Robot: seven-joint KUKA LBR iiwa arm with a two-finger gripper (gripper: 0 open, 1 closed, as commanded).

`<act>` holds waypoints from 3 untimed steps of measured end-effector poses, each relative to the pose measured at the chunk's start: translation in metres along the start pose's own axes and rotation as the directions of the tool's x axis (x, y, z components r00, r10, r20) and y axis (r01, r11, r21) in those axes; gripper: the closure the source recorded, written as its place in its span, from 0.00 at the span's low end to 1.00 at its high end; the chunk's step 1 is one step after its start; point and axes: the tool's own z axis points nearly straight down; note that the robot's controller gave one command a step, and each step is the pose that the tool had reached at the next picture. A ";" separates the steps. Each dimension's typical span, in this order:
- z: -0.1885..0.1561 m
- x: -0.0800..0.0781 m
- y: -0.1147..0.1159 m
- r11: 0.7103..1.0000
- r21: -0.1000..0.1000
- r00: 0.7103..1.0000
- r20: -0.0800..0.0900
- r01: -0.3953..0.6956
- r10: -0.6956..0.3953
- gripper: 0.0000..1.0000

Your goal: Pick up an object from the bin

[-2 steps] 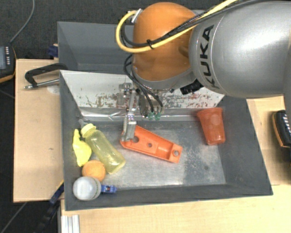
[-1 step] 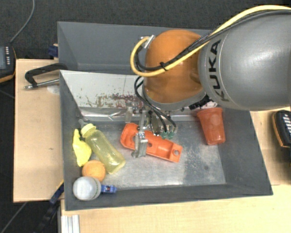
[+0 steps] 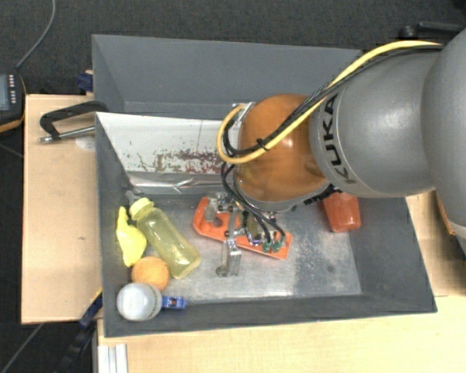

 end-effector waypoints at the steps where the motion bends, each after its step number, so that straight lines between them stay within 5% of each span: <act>1: 0.011 -0.016 -0.010 0.997 0.000 0.997 -0.008 -0.081 0.081 0.00; 2: 0.035 -0.026 -0.041 0.999 -0.002 0.999 0.006 -0.037 0.037 0.00; 3: 0.061 -0.037 -0.051 0.999 -0.001 0.999 -0.002 -0.052 0.052 0.00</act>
Offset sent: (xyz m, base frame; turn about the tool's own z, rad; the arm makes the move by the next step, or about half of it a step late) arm 0.0321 -0.0613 -0.0679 -0.0164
